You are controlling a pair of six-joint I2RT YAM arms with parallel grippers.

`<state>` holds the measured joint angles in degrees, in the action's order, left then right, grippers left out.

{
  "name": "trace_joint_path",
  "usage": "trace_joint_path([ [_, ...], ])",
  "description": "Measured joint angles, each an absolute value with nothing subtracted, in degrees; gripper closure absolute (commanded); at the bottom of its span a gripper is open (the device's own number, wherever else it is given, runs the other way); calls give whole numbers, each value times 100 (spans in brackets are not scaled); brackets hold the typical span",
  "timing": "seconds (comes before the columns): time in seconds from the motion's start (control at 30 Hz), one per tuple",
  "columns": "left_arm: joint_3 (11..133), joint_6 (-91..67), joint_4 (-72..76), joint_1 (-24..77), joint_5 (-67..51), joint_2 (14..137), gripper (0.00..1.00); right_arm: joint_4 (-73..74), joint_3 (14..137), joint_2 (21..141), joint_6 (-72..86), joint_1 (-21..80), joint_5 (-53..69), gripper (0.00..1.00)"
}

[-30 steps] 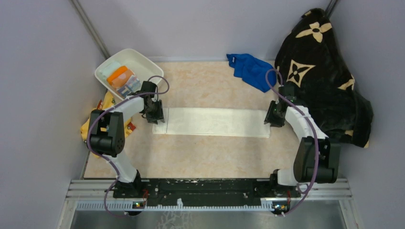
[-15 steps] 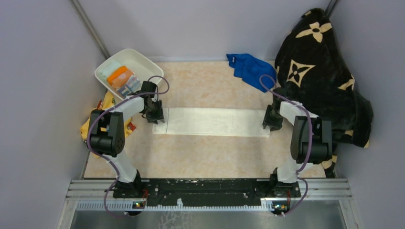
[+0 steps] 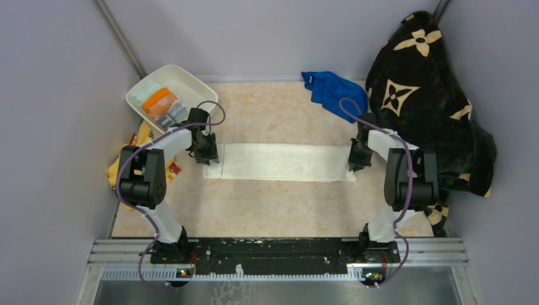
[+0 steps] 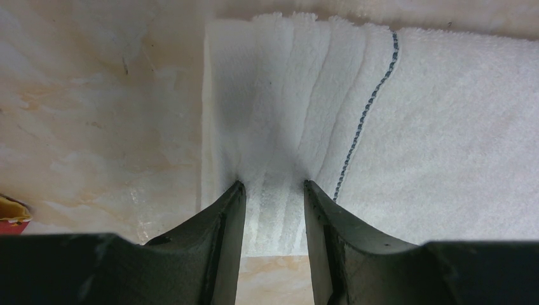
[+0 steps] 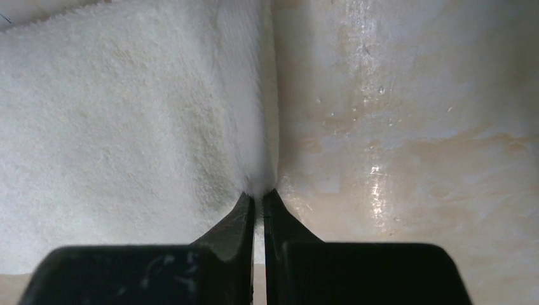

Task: Roll the towels
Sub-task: Fold the towel at the center of the board.

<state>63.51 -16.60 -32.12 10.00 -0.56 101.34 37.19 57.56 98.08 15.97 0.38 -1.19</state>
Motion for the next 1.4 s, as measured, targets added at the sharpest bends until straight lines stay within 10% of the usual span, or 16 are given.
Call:
trace_joint_path([
  [0.77,5640,-1986,-3006,687,-1479,8809,43,4567,8379,9266,1247,-290,-2606,100],
  [1.4,5113,-3159,-1599,1323,-3170,9714,45,4762,8372,9856,1584,4051,-952,100],
])
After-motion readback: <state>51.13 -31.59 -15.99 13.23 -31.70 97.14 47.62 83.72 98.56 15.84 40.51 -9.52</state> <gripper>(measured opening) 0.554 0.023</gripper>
